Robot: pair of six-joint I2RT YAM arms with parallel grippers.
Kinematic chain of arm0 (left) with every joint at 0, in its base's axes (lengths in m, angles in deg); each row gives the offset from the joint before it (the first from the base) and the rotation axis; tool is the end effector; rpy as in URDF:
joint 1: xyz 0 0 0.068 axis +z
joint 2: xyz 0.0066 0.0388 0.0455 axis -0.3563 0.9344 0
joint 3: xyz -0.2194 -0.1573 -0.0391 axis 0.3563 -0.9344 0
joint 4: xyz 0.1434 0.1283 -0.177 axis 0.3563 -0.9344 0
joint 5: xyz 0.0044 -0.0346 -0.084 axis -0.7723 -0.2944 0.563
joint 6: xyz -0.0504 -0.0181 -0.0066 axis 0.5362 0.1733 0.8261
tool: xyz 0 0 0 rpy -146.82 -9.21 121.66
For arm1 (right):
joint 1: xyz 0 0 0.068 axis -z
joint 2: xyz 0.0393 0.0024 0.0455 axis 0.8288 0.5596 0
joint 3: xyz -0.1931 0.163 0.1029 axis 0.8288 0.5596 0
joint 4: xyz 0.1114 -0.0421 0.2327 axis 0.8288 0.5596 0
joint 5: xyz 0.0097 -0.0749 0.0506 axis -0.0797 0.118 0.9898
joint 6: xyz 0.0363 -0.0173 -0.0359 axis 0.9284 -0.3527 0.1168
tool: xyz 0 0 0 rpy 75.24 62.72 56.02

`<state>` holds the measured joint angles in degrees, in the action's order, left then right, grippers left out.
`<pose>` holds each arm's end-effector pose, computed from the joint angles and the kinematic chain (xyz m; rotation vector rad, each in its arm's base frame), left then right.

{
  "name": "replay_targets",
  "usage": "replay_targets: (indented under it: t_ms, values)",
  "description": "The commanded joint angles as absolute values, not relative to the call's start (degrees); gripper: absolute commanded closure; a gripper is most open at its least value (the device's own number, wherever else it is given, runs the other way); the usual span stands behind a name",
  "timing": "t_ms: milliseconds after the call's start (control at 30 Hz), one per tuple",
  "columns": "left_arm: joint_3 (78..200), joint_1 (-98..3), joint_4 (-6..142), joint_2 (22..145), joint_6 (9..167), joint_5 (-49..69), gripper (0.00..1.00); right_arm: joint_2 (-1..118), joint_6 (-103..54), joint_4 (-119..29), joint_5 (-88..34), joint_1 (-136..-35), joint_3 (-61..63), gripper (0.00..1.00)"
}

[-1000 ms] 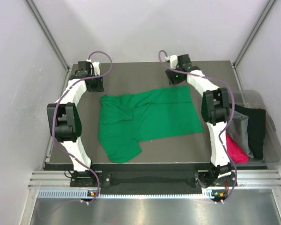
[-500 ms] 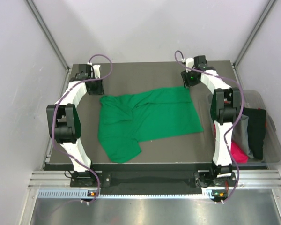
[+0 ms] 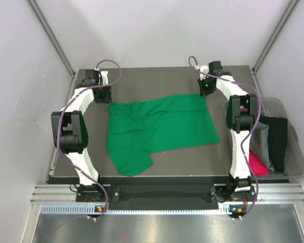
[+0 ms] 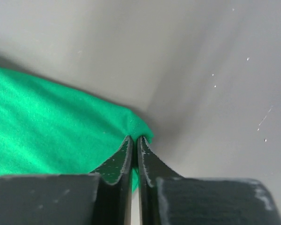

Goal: Fold and stack the t-shirts

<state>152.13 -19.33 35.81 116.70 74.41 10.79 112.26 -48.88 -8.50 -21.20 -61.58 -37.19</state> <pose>0.4171 0.0056 0.2370 0.0662 2.4873 -0.1758 0.5109 0.0586 0.1731 -0.6017 2.4899 0.2296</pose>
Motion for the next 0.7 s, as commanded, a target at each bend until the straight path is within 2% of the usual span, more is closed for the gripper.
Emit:
replay_targets:
  t_ms: [0, 33, 67, 200, 500, 600, 667]
  values:
    - [155.4, -18.1, 35.7, 120.4, 75.1, 10.6, 0.57, 112.7, -46.3, -10.0, -23.0, -60.5, -39.4, 1.0]
    - [156.8, -18.1, 34.6, 121.4, 75.2, 11.6, 0.57, 112.8, -45.5, -11.2, -23.3, -60.2, -39.6, 1.0]
    - [157.7, -17.9, 33.6, 122.3, 75.3, 12.1, 0.51, 113.0, -44.7, -11.4, -23.8, -59.8, -40.0, 1.0]
    - [160.2, -16.7, 32.0, 126.5, 75.9, 15.2, 0.5, 115.1, -42.9, -10.6, -24.6, -58.8, -43.2, 1.0]
    - [161.8, -15.8, 33.7, 130.2, 78.1, 18.5, 0.51, 115.6, -43.0, -10.6, -23.6, -58.8, -42.1, 1.0]
    - [163.6, -15.4, 33.3, 132.2, 79.1, 20.5, 0.57, 115.4, -43.0, -10.7, -23.3, -58.9, -42.0, 1.0]
    - [164.9, -15.3, 33.4, 133.3, 79.5, 21.5, 0.65, 115.3, -43.0, -10.5, -23.1, -58.9, -41.6, 1.0]
